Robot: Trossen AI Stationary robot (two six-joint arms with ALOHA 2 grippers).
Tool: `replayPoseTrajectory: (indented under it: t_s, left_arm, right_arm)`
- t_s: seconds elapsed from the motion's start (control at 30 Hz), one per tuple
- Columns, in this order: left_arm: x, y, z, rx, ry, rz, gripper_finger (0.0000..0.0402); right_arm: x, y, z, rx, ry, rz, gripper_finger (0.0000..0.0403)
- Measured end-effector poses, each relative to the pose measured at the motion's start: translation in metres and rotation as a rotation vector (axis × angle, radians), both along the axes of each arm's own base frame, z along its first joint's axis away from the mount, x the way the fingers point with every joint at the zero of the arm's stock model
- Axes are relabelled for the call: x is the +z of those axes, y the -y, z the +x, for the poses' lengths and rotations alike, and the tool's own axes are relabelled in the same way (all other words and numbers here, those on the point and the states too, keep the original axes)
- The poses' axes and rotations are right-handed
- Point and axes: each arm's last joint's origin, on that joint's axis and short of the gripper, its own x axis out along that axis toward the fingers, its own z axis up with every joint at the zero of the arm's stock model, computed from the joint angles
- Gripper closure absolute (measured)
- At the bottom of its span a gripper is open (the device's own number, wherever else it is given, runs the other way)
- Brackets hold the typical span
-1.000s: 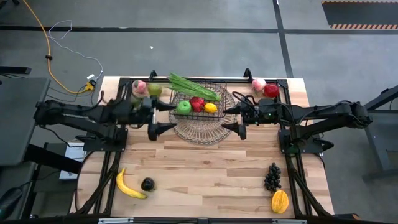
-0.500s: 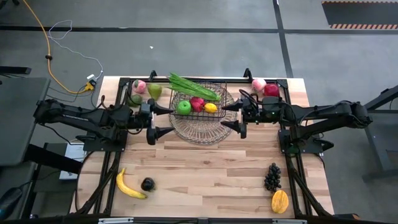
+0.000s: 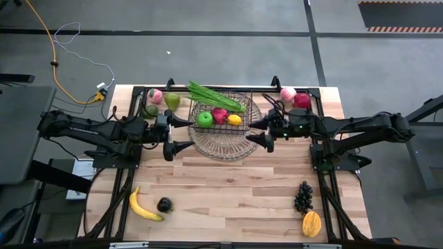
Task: Build produce basket
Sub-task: Put the starfruit into the black wire basket
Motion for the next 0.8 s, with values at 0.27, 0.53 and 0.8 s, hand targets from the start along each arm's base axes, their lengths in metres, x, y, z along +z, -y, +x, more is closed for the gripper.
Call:
replayPoseTrajectory:
  t_s: [0.27,0.53,0.8]
  left_arm:
    - [0.000,0.000,0.000,0.009,0.000,0.001,0.0002]
    - [0.000,0.000,0.000,0.010,0.000,0.001,0.0002]
    - [0.000,-0.001,0.000,0.032,0.000,0.003,0.0002]
  right_arm:
    - [-0.039,-0.045,-0.024,0.156,-0.544,0.518,0.0068]
    - [-0.049,-0.129,-0.066,0.139,-0.949,0.870,0.0068]
    - [-0.071,-0.190,-0.104,-0.127,-1.302,1.079,0.0068]
